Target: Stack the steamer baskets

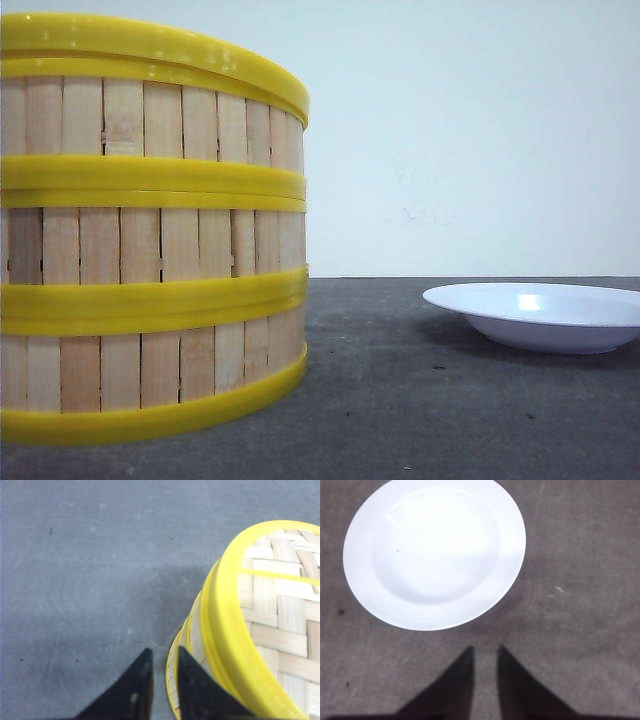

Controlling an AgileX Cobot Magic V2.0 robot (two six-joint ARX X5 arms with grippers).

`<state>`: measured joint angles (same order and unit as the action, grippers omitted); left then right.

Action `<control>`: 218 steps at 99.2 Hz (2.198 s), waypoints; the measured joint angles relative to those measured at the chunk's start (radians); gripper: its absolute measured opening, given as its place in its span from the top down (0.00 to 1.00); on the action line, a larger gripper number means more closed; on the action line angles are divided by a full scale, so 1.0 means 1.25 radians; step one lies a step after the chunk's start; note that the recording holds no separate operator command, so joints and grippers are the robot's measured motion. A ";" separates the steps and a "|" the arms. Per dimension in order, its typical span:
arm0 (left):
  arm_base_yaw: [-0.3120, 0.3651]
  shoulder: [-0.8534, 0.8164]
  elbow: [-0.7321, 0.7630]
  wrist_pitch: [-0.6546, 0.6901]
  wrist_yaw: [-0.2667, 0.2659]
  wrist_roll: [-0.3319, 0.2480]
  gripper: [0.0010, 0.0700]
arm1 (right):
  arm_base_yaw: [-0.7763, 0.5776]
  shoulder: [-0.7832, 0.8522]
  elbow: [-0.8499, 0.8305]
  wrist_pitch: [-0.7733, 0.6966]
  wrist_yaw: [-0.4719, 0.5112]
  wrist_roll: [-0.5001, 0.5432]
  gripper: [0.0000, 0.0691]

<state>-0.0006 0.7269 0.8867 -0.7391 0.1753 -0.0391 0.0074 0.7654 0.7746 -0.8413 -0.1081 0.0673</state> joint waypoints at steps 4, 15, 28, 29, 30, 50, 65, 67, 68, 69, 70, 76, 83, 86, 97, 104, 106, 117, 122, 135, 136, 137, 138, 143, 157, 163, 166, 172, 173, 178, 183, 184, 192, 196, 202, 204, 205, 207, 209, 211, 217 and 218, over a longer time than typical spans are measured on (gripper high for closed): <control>0.000 0.000 0.000 -0.004 0.000 -0.002 0.97 | 0.000 0.000 0.000 0.000 0.001 0.000 0.95; 0.000 0.000 0.000 -0.008 0.000 -0.005 0.97 | 0.000 0.000 0.000 -0.013 0.002 0.000 0.98; 0.000 0.000 0.000 -0.003 0.000 -0.006 0.97 | 0.000 0.000 0.000 -0.002 0.002 0.000 0.99; 0.000 0.000 0.000 -0.003 0.000 -0.006 0.97 | 0.000 0.000 0.000 -0.001 0.002 0.000 0.99; 0.000 0.000 0.000 -0.003 0.000 -0.006 0.97 | 0.000 0.000 0.000 0.000 0.002 0.000 0.99; 0.000 0.000 0.000 -0.003 0.000 -0.006 0.97 | 0.000 0.000 0.000 0.037 0.002 0.000 0.99; 0.000 -0.001 0.000 -0.003 0.000 -0.007 0.97 | 0.000 0.000 0.000 0.062 0.002 0.000 0.99; 0.000 -0.001 0.000 -0.003 0.000 -0.007 0.97 | 0.000 0.000 0.000 0.067 0.002 0.000 0.99; 0.000 -0.002 -0.001 -0.001 0.000 -0.006 0.97 | 0.000 0.000 0.000 0.068 0.002 0.000 0.99; 0.000 -0.003 -0.003 0.001 0.000 -0.005 0.97 | 0.000 0.000 0.000 0.071 0.002 0.000 0.99; 0.000 -0.004 -0.005 0.005 -0.001 -0.004 0.97 | 0.000 0.000 0.000 0.073 0.002 0.000 0.99; 0.000 -0.021 -0.027 0.031 -0.017 0.023 0.97 | 0.000 0.000 0.000 0.089 0.002 0.000 0.99; 0.000 -0.063 -0.079 0.074 -0.027 0.048 0.97 | 0.000 0.000 0.000 0.098 0.002 0.000 0.99; 0.000 -0.089 -0.111 0.100 -0.038 0.053 0.97 | 0.000 0.000 0.000 0.103 0.002 0.000 0.99; 0.000 -0.199 -0.263 0.229 -0.078 0.039 0.97 | 0.000 0.000 0.000 0.127 0.002 0.000 0.99; 0.000 -0.271 -0.365 0.300 -0.086 0.020 0.97 | 0.000 0.000 0.000 0.140 0.002 0.000 0.99; 0.000 -0.292 -0.394 0.317 -0.087 0.017 0.97 | 0.000 0.000 0.000 0.143 0.002 0.000 0.99; 0.000 -0.396 -0.534 0.384 -0.088 0.007 0.98 | 0.000 0.000 0.000 0.163 0.002 0.000 0.99; 0.000 -0.443 -0.582 0.392 -0.088 0.002 0.98 | 0.000 0.000 0.000 0.173 0.002 0.000 0.99; -0.013 -0.558 -0.652 0.394 -0.095 -0.002 0.98 | 0.000 0.000 0.000 0.188 0.002 0.000 0.99; -0.014 -0.566 -0.656 0.396 -0.096 -0.002 0.98 | 0.000 0.000 0.000 0.189 0.002 0.000 0.99; -0.015 -0.572 -0.659 0.400 -0.097 -0.002 0.98 | 0.000 0.000 0.000 0.190 0.002 0.000 0.99; -0.016 -0.576 -0.662 0.404 -0.097 -0.002 0.98 | 0.000 0.000 0.000 0.191 0.002 0.000 0.99; -0.019 -0.578 -0.669 0.432 -0.100 -0.002 0.98 | 0.000 0.000 0.000 0.199 0.002 0.000 0.99; -0.021 -0.578 -0.683 0.447 -0.105 -0.003 0.98 | 0.000 -0.002 0.000 0.224 0.002 0.000 0.99; -0.024 -0.577 -0.683 0.447 -0.105 -0.003 0.98 | 0.000 -0.002 0.000 0.230 0.002 0.000 0.99; -0.026 -0.577 -0.683 0.447 -0.105 -0.003 0.98 | 0.000 -0.002 0.000 0.233 0.002 0.000 0.99; -0.027 -0.577 -0.683 0.447 -0.105 -0.003 0.98 | 0.000 -0.002 0.000 0.241 0.002 0.000 0.99; -0.027 -0.577 -0.683 0.447 -0.105 -0.003 0.98 | 0.000 -0.002 0.000 0.243 0.002 0.000 0.99; -0.027 -0.577 -0.683 0.447 -0.105 -0.003 0.98 | 0.000 -0.002 0.000 0.250 0.002 0.000 0.99; -0.027 -0.577 -0.683 0.447 -0.105 -0.003 0.98 | 0.000 -0.002 0.000 0.258 0.002 0.000 0.99; -0.027 -0.577 -0.683 0.447 -0.105 -0.003 0.98 | 0.000 -0.002 0.000 0.260 0.002 0.000 0.99; -0.027 -0.577 -0.683 0.447 -0.105 -0.003 0.98 | 0.000 -0.002 0.000 0.267 0.002 0.000 0.99; -0.027 -0.577 -0.683 0.447 -0.105 -0.003 0.98 | 0.000 -0.002 0.000 0.267 0.002 0.000 0.99; -0.027 -0.577 -0.683 0.447 -0.105 -0.003 0.98 | 0.000 -0.002 0.000 0.267 0.002 0.000 0.99; -0.027 -0.577 -0.683 0.447 -0.105 -0.003 0.98 | 0.000 -0.002 0.000 0.267 0.002 0.000 0.99; -0.027 -0.577 -0.683 0.447 -0.105 -0.003 0.98 | 0.000 -0.002 0.000 0.267 0.002 0.000 0.99; -0.027 -0.577 -0.683 0.447 -0.105 -0.003 0.98 | 0.000 -0.002 0.000 0.267 0.002 0.000 0.99; -0.027 -0.577 -0.683 0.447 -0.105 -0.003 0.98 | 0.000 -0.002 0.000 0.267 0.002 0.000 0.99; -0.027 -0.577 -0.683 0.447 -0.105 -0.003 0.98 | 0.000 -0.002 0.000 0.267 0.002 0.000 0.99; -0.027 -0.577 -0.683 0.447 -0.105 -0.003 0.98 | 0.000 -0.002 0.000 0.267 0.002 0.000 0.99; -0.027 -0.577 -0.683 0.447 -0.105 -0.003 0.98 | 0.000 -0.002 0.000 0.267 0.002 0.000 0.99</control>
<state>-0.0341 0.0051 0.0326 -0.1806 0.0441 -0.0429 0.0074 0.7628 0.7746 -0.5079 -0.1055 0.0673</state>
